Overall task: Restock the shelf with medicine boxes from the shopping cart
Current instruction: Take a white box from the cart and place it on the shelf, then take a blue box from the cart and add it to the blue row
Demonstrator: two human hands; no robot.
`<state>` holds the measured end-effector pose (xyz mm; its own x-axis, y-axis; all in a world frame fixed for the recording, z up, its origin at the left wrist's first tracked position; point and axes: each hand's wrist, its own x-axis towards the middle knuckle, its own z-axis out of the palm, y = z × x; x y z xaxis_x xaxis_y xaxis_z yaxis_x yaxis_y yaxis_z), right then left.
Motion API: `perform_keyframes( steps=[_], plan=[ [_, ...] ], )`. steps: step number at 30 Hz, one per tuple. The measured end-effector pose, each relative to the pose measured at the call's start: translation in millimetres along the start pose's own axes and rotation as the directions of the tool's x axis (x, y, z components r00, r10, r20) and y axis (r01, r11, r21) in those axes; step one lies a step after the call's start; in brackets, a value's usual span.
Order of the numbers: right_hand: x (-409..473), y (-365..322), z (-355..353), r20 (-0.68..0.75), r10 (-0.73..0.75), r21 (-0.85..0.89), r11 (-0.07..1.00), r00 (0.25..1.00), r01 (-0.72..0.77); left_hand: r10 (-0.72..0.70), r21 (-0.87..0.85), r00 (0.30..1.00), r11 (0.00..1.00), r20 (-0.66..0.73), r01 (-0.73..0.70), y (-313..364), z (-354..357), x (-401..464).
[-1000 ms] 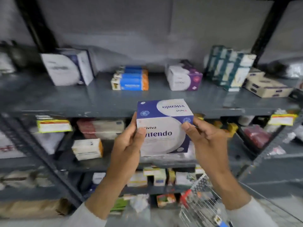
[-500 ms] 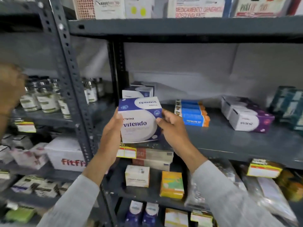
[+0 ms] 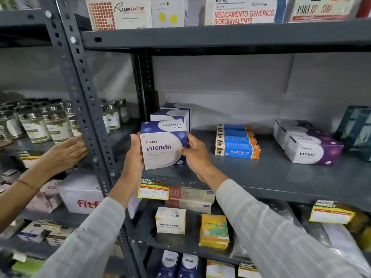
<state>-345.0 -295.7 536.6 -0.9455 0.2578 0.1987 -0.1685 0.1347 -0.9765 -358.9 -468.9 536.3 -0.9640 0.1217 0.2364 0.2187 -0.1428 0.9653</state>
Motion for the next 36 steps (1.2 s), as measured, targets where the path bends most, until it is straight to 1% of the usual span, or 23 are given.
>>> perform_keyframes(
  steps=[1, 3, 5, 6, 7, 8, 10, 13, 15, 17, 20, 22, 23, 24, 26, 27, 29, 30, 31, 32, 33, 34, 36],
  plan=[
    [-4, 0, -3, 0.007, -0.011, -0.018, 1.000, 1.000, 0.011, 0.012, -0.009, 0.999, 1.000, -0.049, -0.012, 0, 2, -3],
    [-17, 0, -14, 0.009, -0.071, -0.042, 0.997, 0.997, 0.071, 0.069, -0.006, 0.970, 0.997, -0.232, -0.072, 0, 9, -14],
    [-41, 3, -35, 0.000, -0.163, -0.047, 0.986, 0.987, 0.163, 0.150, 0.072, 0.895, 0.989, -0.421, -0.132, -7, 18, -27],
    [-56, 7, -49, -0.008, -0.214, -0.044, 0.976, 0.977, 0.213, 0.203, 0.142, 0.860, 0.978, -0.468, -0.153, -13, 23, -36],
    [-72, 13, -65, -0.012, -0.255, -0.042, 0.966, 0.967, 0.254, 0.267, 0.195, 0.841, 0.961, -0.472, -0.196, -20, 32, -46],
    [-90, 21, -82, -0.016, -0.281, -0.029, 0.959, 0.960, 0.280, 0.333, 0.229, 0.838, 0.939, -0.432, -0.255, -28, 45, -59],
    [-131, 42, -118, -0.052, -0.253, 0.017, 0.967, 0.966, 0.255, 0.430, 0.275, 0.856, 0.893, -0.285, -0.357, -48, 78, -87],
    [-192, 80, -181, -0.156, -0.131, 0.020, 0.991, 0.979, 0.136, 0.440, 0.302, 0.898, 0.856, -0.002, -0.419, -93, 140, -136],
    [-230, 118, -229, -0.219, -0.020, -0.021, 1.000, 0.975, 0.016, 0.352, 0.371, 0.907, 0.830, 0.231, -0.416, -129, 186, -173],
    [-270, 158, -276, -0.266, 0.124, -0.088, 0.984, 0.956, -0.152, 0.217, 0.426, 0.866, 0.800, 0.451, -0.423, -164, 230, -211],
    [-331, 219, -345, -0.328, 0.363, -0.148, 0.892, 0.872, -0.427, -0.055, 0.519, 0.726, 0.736, 0.686, -0.435, -214, 292, -263],
    [-376, 263, -389, -0.354, 0.461, -0.177, 0.822, 0.814, -0.542, -0.251, 0.576, 0.592, 0.676, 0.766, -0.459, -248, 328, -295],
    [-399, 288, -409, -0.436, 0.456, -0.291, 0.745, 0.776, -0.601, -0.329, 0.592, 0.525, 0.649, 0.785, -0.479, -265, 344, -311],
    [-422, 308, -427, -0.473, 0.486, -0.348, 0.663, 0.735, -0.663, -0.399, 0.607, 0.467, 0.620, 0.789, -0.497, -282, 359, -326],
    [-460, 346, -451, -0.480, 0.637, -0.235, 0.568, 0.603, -0.789, -0.513, 0.628, 0.371, 0.550, 0.774, -0.550, -315, 382, -353],
    [-476, 362, -460, -0.526, 0.655, -0.248, 0.492, 0.543, -0.834, -0.551, 0.622, 0.327, 0.520, 0.768, -0.586, -331, 391, -366],
    [-509, 391, -475, -0.515, 0.703, -0.356, 0.347, 0.491, -0.868, -0.601, 0.597, 0.255, 0.479, 0.758, -0.643, -360, 406, -387],
    [-521, 403, -480, -0.495, 0.745, -0.405, 0.259, 0.448, -0.877, -0.617, 0.588, 0.232, 0.469, 0.752, -0.659, -373, 411, -396],
    [-534, 417, -484, -0.492, 0.778, -0.405, 0.193, 0.391, -0.894, -0.626, 0.578, 0.215, 0.462, 0.750, -0.672, -384, 415, -403],
    [-545, 430, -488, -0.477, 0.807, -0.399, 0.154, 0.348, -0.904, -0.630, 0.568, 0.203, 0.455, 0.749, -0.686, -392, 417, -410],
    [-553, 439, -490, -0.468, 0.824, -0.366, 0.148, 0.319, -0.919, -0.632, 0.561, 0.197, 0.448, 0.749, -0.695, -400, 418, -416],
    [-560, 448, -491, -0.471, 0.826, -0.345, 0.149, 0.308, -0.927, -0.633, 0.560, 0.198, 0.444, 0.749, -0.700, -406, 417, -420],
    [-566, 467, -495, -0.497, 0.800, -0.342, 0.177, 0.337, -0.923, -0.624, 0.563, 0.218, 0.429, 0.750, -0.706, -415, 413, -426]
  ],
)
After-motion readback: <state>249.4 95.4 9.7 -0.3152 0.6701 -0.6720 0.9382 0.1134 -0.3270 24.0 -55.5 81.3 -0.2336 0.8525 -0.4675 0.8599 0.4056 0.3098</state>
